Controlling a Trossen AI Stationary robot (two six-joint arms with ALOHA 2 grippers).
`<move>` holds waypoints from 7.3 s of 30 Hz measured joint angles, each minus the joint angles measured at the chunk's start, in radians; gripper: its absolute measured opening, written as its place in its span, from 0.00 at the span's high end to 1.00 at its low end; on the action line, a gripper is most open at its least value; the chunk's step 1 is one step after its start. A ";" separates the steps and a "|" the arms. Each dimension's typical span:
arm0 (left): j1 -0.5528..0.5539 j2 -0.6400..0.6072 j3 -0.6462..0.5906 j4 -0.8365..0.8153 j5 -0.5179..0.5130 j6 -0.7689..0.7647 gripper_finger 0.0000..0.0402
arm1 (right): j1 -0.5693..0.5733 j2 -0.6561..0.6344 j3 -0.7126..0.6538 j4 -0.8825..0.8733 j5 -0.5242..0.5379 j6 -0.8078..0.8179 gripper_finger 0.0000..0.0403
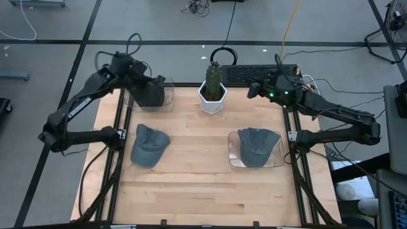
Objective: Pick & Place hat
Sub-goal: Put the gray cap into the bottom transparent bin
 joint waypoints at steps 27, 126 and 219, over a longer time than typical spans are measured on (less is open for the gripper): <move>-0.660 -0.126 -0.001 0.177 -0.267 -0.481 0.99 | 0.291 -0.620 -0.566 0.290 -0.128 0.081 1.00; -0.965 0.553 0.009 0.044 0.085 -0.467 0.95 | 0.546 -0.164 -0.288 0.271 -0.238 0.042 0.75; -1.005 0.063 0.285 0.389 -0.373 -0.358 0.91 | 0.365 0.544 0.303 -0.051 -0.582 -0.184 0.75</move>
